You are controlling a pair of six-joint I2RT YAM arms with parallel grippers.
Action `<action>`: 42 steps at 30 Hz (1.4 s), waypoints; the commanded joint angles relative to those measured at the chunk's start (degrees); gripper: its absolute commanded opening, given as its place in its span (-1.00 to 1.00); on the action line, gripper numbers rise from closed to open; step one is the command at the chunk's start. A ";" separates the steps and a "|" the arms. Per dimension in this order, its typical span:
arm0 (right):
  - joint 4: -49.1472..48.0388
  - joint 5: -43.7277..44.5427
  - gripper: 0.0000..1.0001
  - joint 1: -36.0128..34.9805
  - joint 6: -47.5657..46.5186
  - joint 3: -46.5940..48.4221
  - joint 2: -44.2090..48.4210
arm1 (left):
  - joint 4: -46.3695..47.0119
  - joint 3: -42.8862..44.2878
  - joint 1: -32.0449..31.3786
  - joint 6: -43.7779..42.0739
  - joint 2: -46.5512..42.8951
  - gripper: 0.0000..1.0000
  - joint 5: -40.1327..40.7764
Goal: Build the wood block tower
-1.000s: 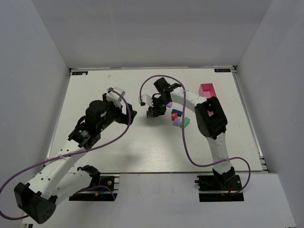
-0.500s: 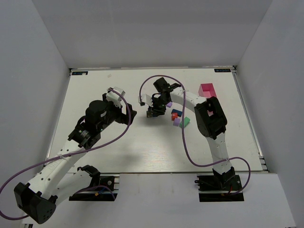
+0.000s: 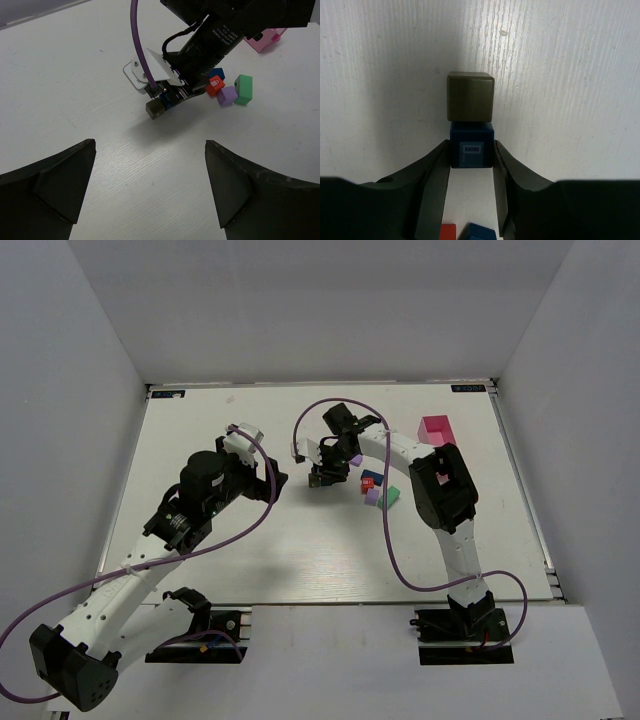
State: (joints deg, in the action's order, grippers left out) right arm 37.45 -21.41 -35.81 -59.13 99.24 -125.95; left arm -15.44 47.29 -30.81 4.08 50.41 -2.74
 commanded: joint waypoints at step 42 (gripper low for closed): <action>4.30 -1.27 -0.15 -0.05 -1.77 0.86 -1.40 | -0.20 -0.09 0.40 0.05 -0.75 1.00 0.46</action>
State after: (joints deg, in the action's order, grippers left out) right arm 38.76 -22.48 -35.81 -60.51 99.33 -125.97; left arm -15.44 47.29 -30.81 4.08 50.41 -2.72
